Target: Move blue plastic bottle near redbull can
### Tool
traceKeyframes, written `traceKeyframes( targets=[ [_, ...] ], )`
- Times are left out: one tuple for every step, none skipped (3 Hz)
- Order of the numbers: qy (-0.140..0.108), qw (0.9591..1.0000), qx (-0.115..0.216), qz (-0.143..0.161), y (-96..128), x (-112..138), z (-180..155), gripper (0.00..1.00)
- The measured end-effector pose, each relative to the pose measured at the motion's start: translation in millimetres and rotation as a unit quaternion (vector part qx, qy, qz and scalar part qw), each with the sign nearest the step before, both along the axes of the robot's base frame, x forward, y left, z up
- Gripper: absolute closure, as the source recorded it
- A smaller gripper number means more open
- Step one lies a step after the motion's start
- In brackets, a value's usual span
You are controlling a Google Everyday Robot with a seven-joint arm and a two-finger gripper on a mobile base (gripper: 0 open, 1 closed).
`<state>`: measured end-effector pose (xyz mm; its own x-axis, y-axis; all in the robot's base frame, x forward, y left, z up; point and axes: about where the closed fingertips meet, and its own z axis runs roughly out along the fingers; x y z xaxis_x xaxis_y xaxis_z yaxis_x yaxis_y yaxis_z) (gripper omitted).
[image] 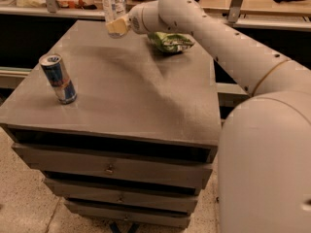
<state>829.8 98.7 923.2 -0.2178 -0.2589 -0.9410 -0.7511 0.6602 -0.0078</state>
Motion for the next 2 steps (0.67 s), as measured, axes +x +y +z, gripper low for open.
traceKeyframes(
  targets=[
    [0.012, 0.9988, 0.009, 0.046, -22, -69, -2, 1.0],
    [0.022, 0.9981, 0.006, 0.058, -37, -98, -7, 1.0]
  ],
)
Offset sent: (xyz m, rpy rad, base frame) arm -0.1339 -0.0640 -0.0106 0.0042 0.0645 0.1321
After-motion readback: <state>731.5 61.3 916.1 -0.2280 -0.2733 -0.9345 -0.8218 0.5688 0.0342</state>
